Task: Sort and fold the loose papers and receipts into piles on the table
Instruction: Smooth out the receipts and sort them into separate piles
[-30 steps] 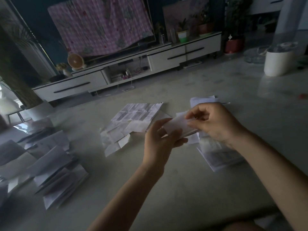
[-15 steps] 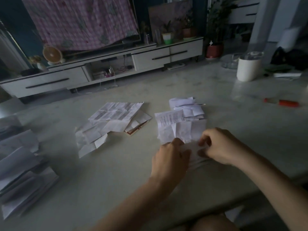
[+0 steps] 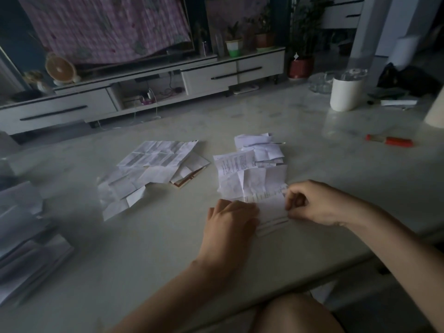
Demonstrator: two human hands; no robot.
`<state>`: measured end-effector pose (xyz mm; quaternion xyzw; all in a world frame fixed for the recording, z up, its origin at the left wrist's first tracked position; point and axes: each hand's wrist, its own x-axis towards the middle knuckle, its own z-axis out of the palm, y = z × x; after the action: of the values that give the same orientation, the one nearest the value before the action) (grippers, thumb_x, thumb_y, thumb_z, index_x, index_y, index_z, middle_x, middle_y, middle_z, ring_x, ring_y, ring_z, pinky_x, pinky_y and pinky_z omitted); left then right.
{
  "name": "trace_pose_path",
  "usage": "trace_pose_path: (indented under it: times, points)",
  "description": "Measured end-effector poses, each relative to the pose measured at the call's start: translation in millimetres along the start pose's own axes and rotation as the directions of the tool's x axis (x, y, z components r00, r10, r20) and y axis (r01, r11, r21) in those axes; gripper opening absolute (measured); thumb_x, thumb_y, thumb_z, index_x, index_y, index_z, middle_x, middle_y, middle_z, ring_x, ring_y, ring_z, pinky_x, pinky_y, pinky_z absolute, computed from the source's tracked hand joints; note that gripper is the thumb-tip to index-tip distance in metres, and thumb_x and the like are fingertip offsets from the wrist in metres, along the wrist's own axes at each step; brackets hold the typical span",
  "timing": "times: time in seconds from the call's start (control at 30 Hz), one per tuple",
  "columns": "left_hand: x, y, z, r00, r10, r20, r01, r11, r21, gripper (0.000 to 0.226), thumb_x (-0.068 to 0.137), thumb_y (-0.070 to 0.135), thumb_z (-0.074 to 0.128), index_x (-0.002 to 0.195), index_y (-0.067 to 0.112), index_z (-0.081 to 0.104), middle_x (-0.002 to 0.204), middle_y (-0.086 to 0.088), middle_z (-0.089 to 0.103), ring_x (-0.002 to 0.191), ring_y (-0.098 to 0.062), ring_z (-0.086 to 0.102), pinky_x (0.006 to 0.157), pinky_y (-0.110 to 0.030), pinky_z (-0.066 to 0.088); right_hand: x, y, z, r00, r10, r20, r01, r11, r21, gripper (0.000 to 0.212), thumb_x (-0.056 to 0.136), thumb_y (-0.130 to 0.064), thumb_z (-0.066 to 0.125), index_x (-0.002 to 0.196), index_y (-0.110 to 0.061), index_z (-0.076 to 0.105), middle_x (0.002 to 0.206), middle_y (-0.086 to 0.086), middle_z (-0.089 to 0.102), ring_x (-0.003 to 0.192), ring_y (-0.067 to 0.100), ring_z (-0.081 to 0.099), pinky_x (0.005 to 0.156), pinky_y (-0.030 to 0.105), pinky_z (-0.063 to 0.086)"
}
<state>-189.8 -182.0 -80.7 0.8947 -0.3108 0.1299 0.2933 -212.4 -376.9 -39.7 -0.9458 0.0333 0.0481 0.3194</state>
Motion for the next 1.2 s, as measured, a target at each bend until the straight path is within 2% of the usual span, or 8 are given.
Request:
trace_pose_path:
  times: [0.13, 0.23, 0.37, 0.5, 0.7, 0.9, 1.03, 1.2]
  points:
    - [6, 4, -3, 0.993, -0.106, 0.058, 0.109, 0.993, -0.049, 0.025, 0.082, 0.030, 0.061, 0.105, 0.025, 0.070, 0.115, 0.009, 0.063, 0.111, -0.016, 0.046, 0.092, -0.027, 0.033, -5, 8, -13, 0.998, 0.051, -0.029, -0.053, 0.996, -0.068, 0.031, 0.075, -0.003, 0.070, 0.065, -0.028, 0.054, 0.068, -0.009, 0.055, 0.062, 0.004, 0.050, 0.054, 0.011, 0.037]
    - [3, 4, -3, 0.997, -0.074, 0.009, 0.074, 0.987, -0.142, 0.032, 0.078, 0.041, 0.063, 0.106, 0.027, 0.068, 0.116, 0.012, 0.059, 0.112, -0.011, 0.046, 0.097, -0.030, 0.037, -12, 0, -24, 0.992, 0.019, -0.126, -0.025, 0.999, -0.046, 0.034, 0.079, 0.002, 0.061, 0.064, -0.028, 0.056, 0.065, -0.010, 0.057, 0.059, 0.000, 0.050, 0.051, 0.008, 0.037]
    - [-1, -5, -18, 0.988, -0.021, -0.152, -0.010, 0.979, -0.202, 0.036, 0.082, 0.044, 0.049, 0.105, 0.022, 0.067, 0.116, 0.014, 0.054, 0.111, -0.008, 0.050, 0.094, -0.024, 0.040, -19, -32, -32, 0.921, -0.133, -0.367, 0.159, 0.986, 0.042, 0.022, 0.080, 0.002, 0.061, 0.072, -0.018, 0.063, 0.068, -0.008, 0.058, 0.061, 0.001, 0.051, 0.057, 0.003, 0.037]
    - [4, -31, -47, 0.969, -0.091, -0.230, 0.063, 0.990, -0.127, 0.026, 0.085, 0.031, 0.055, 0.103, 0.016, 0.068, 0.115, 0.007, 0.060, 0.110, -0.013, 0.054, 0.094, -0.022, 0.037, -8, -68, -13, 0.825, -0.272, -0.496, 0.348, 0.935, 0.067, 0.020, 0.076, 0.005, 0.061, 0.071, -0.014, 0.064, 0.067, -0.014, 0.054, 0.060, -0.003, 0.052, 0.059, 0.004, 0.037]
    - [23, -95, -90, 0.927, -0.322, -0.190, 0.353, 0.923, 0.155, 0.041, 0.088, 0.022, 0.061, 0.127, 0.012, 0.053, 0.139, -0.007, 0.048, 0.130, -0.026, 0.039, 0.105, -0.033, 0.028, 25, -116, 38, 0.811, -0.410, -0.417, 0.520, 0.832, 0.194, 0.018, 0.079, 0.003, 0.060, 0.074, -0.013, 0.064, 0.071, -0.013, 0.051, 0.061, 0.003, 0.050, 0.061, 0.008, 0.039]
    - [66, -126, -85, 0.933, -0.353, -0.067, 0.356, 0.888, 0.290, 0.063, 0.091, 0.044, 0.051, 0.144, 0.018, 0.031, 0.154, -0.006, 0.023, 0.143, -0.022, 0.015, 0.114, -0.036, 0.014, 46, -126, 68, 0.853, -0.414, -0.319, 0.490, 0.846, 0.212, 0.020, 0.082, 0.000, 0.060, 0.075, -0.019, 0.060, 0.076, -0.009, 0.055, 0.066, 0.000, 0.051, 0.062, 0.007, 0.040]
    - [93, -144, -79, 0.890, -0.453, 0.056, 0.404, 0.839, 0.364, 0.059, 0.089, 0.042, 0.055, 0.139, 0.016, 0.038, 0.144, -0.012, 0.040, 0.133, -0.029, 0.034, 0.108, -0.039, 0.028, 48, -120, 76, 0.881, -0.396, -0.258, 0.448, 0.875, 0.184, 0.018, 0.083, -0.001, 0.057, 0.079, -0.018, 0.061, 0.088, -0.003, 0.056, 0.078, 0.009, 0.055, 0.070, 0.015, 0.044]
    - [97, -145, -74, 0.875, -0.482, 0.040, 0.429, 0.812, 0.396, 0.031, 0.093, 0.034, 0.045, 0.103, 0.012, 0.065, 0.112, -0.012, 0.065, 0.103, -0.031, 0.058, 0.090, -0.038, 0.043, 48, -119, 72, 0.880, -0.397, -0.260, 0.445, 0.880, 0.164, 0.016, 0.085, -0.004, 0.055, 0.082, -0.018, 0.060, 0.091, -0.005, 0.055, 0.084, 0.010, 0.055, 0.077, 0.021, 0.047]
